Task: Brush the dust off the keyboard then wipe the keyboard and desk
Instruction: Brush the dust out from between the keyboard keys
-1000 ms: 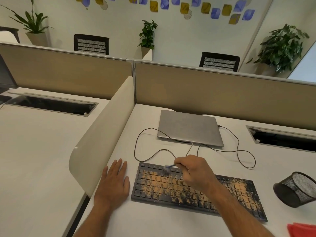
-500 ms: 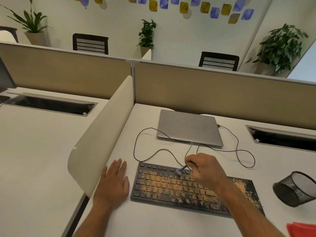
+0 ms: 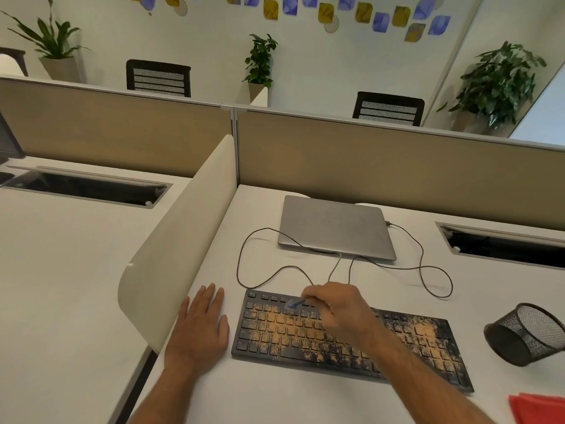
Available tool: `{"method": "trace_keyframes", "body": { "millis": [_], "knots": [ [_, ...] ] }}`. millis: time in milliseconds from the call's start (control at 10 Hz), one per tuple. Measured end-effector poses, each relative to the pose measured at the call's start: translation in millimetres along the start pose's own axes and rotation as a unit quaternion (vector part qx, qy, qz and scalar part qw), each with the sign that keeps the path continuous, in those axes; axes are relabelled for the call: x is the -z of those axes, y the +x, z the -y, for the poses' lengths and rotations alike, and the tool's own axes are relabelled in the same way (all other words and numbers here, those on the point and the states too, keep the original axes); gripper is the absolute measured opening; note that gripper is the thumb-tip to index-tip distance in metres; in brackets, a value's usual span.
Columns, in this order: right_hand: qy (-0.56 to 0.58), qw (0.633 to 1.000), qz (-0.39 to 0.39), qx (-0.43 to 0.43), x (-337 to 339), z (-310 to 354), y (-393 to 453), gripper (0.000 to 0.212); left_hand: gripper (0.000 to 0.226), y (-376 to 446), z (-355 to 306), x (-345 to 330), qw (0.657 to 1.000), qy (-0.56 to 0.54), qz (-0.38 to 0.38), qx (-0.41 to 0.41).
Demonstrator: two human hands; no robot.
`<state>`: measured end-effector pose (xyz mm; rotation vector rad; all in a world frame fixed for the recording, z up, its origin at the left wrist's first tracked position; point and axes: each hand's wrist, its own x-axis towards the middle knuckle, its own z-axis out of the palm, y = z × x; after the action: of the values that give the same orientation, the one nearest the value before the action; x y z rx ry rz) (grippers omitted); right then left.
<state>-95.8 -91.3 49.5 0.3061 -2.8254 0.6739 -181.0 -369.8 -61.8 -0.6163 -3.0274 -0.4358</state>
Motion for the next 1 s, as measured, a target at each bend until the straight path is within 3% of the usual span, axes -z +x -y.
{"method": "trace_keyframes", "body": {
  "millis": [100,300,400,600,700,900,1000],
  "knots": [
    [0.018,0.997,-0.064,-0.039,2.5,-5.6,-0.5,0.019,0.082,0.0,-0.3,0.3,1.000,0.000,0.000,0.001],
    [-0.042,0.999,-0.005,-0.008,1.4,-7.0,-3.6,0.018,0.081,-1.0,0.4,0.1,1.000,-0.001,0.000,0.001],
    [-0.003,0.998,-0.062,-0.023,2.6,-6.2,-1.3,0.018,0.080,-0.6,0.9,-1.1,1.000,-0.002,0.000,0.004],
    [-0.005,1.000,-0.013,-0.004,-6.9,-2.0,-0.5,0.019,0.080,-1.6,-0.1,0.8,1.000,0.004,-0.001,0.001],
    [0.017,0.998,-0.052,-0.025,-7.3,-4.2,1.1,0.019,0.081,-1.7,-0.2,1.1,1.000,0.012,0.000,0.000],
    [-0.009,1.000,-0.023,0.000,-8.9,0.8,2.4,0.017,0.080,-1.3,-0.1,1.0,1.000,0.014,0.001,-0.001],
    [0.010,0.998,-0.067,-0.014,-9.6,-0.4,3.6,0.017,0.080,-1.0,0.0,0.3,1.000,0.013,-0.001,0.000]
  ]
}}
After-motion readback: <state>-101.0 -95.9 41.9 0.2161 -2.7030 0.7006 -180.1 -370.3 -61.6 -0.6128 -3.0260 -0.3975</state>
